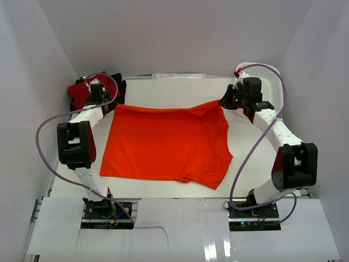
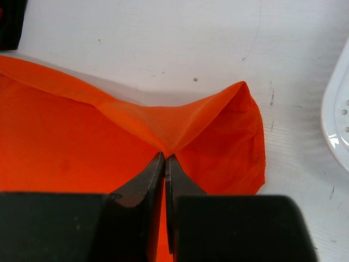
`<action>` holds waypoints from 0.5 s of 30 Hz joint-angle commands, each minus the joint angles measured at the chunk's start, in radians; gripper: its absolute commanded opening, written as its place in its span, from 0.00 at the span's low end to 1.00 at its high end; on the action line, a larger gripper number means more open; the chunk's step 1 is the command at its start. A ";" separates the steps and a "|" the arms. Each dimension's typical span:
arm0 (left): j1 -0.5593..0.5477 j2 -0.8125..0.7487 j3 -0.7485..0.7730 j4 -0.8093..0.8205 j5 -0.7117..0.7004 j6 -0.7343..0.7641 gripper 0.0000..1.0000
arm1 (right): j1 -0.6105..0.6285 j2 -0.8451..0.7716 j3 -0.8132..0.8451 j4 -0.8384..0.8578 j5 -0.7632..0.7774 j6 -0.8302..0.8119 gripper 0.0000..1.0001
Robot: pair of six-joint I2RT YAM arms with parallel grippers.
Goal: Fold and stack the t-shirts
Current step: Grap the side of the flattened tshirt closest away from the robot with both arms
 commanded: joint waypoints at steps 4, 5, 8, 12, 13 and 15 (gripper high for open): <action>0.002 -0.104 -0.030 -0.006 0.011 0.005 0.00 | 0.001 -0.055 -0.039 0.039 0.009 0.003 0.08; 0.002 -0.110 -0.036 -0.007 0.009 0.005 0.00 | 0.001 -0.058 -0.043 0.035 0.010 0.003 0.08; 0.002 -0.136 -0.046 -0.012 -0.003 0.010 0.00 | 0.001 -0.072 -0.065 0.037 0.010 0.003 0.08; 0.002 -0.162 -0.044 -0.026 -0.018 0.022 0.00 | 0.001 -0.087 -0.082 0.040 0.012 0.003 0.08; 0.002 -0.171 -0.044 -0.027 -0.023 0.022 0.00 | 0.001 -0.090 -0.083 0.040 0.012 0.001 0.08; 0.002 -0.179 -0.047 -0.035 -0.028 0.025 0.00 | 0.001 -0.095 -0.083 0.035 0.010 0.001 0.08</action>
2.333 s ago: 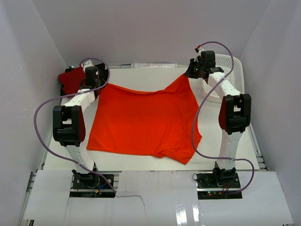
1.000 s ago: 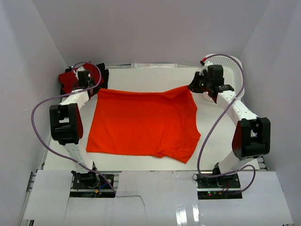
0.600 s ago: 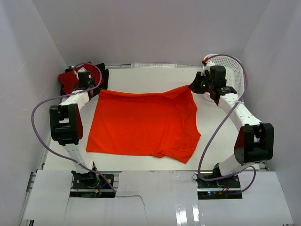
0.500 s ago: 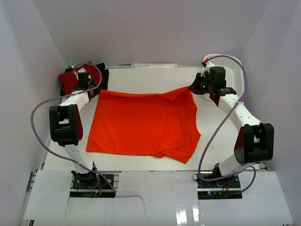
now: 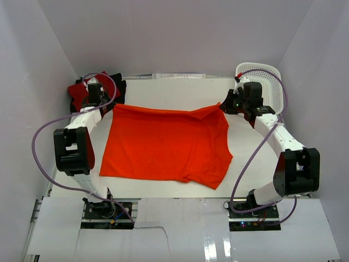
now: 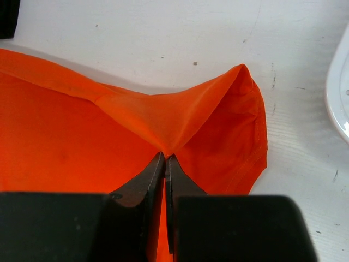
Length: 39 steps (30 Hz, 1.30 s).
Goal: Fold and stack the t-shirts
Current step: Grap the side of the flattened tshirt closest away from the robot with both arms, then fold the flattened tshirt in 1/3 of the way
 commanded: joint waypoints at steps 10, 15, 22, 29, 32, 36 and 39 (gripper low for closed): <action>0.002 -0.108 -0.021 -0.018 -0.020 0.009 0.00 | 0.001 -0.076 -0.031 0.028 0.001 0.002 0.08; 0.002 -0.111 -0.036 -0.023 -0.014 -0.002 0.00 | 0.004 -0.099 -0.059 0.025 -0.002 0.007 0.08; 0.002 -0.114 -0.073 -0.012 -0.006 -0.009 0.00 | 0.027 -0.148 -0.113 0.034 0.015 0.010 0.08; 0.002 -0.134 -0.093 -0.023 -0.015 -0.009 0.00 | 0.064 -0.181 -0.165 0.039 0.039 0.018 0.08; 0.002 -0.139 -0.099 -0.027 -0.023 -0.009 0.00 | 0.077 -0.193 -0.185 0.039 0.048 0.022 0.08; 0.002 -0.139 -0.101 -0.035 -0.029 -0.008 0.00 | 0.094 -0.213 -0.208 0.033 0.067 0.024 0.08; 0.002 -0.139 -0.104 -0.040 -0.034 -0.009 0.00 | 0.102 -0.227 -0.228 0.030 0.074 0.025 0.08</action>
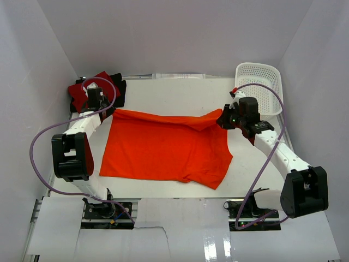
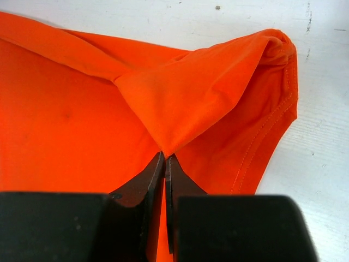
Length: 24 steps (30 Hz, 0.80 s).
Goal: Fold and stack the t-shirts
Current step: Fold the flattened tshirt in 1/3 of the way
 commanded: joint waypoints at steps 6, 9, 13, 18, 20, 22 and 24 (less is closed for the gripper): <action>0.002 -0.056 -0.014 -0.033 -0.031 -0.003 0.00 | 0.017 -0.056 -0.049 0.027 0.034 0.007 0.08; 0.002 -0.068 -0.020 -0.040 -0.047 -0.009 0.00 | 0.017 -0.073 -0.067 0.031 0.046 0.005 0.08; 0.002 -0.076 -0.023 -0.043 -0.057 -0.007 0.00 | 0.019 -0.080 -0.075 0.022 0.049 0.002 0.08; 0.002 -0.088 -0.032 -0.046 -0.059 -0.011 0.00 | 0.019 -0.099 -0.091 0.016 0.057 -0.001 0.08; 0.002 -0.088 -0.034 -0.049 -0.063 -0.011 0.00 | 0.019 -0.105 -0.091 0.011 0.063 -0.005 0.08; 0.002 -0.088 -0.034 -0.053 -0.063 -0.011 0.00 | 0.019 -0.113 -0.089 0.001 0.069 -0.010 0.08; 0.002 -0.093 -0.035 -0.056 -0.067 -0.011 0.00 | 0.019 -0.119 -0.089 -0.006 0.072 -0.011 0.08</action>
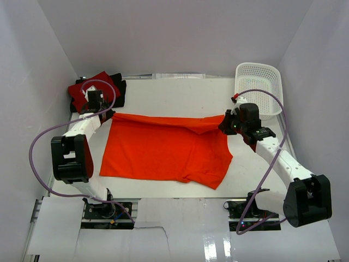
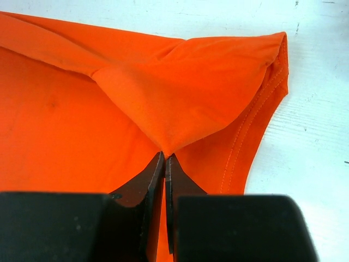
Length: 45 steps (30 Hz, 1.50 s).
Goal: Fold and stack the t-shirts
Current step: Fold the flattened tshirt in 1/3 of the way
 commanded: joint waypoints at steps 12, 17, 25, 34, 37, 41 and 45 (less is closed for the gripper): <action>0.002 -0.078 -0.013 -0.015 -0.027 -0.005 0.00 | 0.005 -0.083 -0.028 -0.030 0.016 -0.009 0.08; 0.002 -0.061 -0.013 -0.041 -0.023 -0.019 0.00 | 0.005 -0.101 -0.068 -0.041 0.005 0.006 0.08; 0.002 -0.046 -0.013 -0.070 -0.025 -0.031 0.00 | 0.005 -0.127 -0.123 -0.062 -0.004 0.030 0.08; 0.002 -0.030 -0.010 -0.136 -0.042 -0.028 0.00 | 0.005 -0.107 -0.126 -0.130 0.021 0.048 0.08; 0.002 -0.030 -0.019 -0.165 -0.053 -0.040 0.00 | 0.005 -0.094 -0.123 -0.150 0.027 0.057 0.08; 0.002 -0.030 -0.033 -0.176 -0.045 -0.042 0.00 | 0.005 -0.061 -0.106 -0.190 0.016 0.062 0.08; 0.002 -0.016 -0.038 -0.193 -0.020 -0.047 0.11 | 0.007 -0.048 -0.083 -0.236 0.019 0.066 0.47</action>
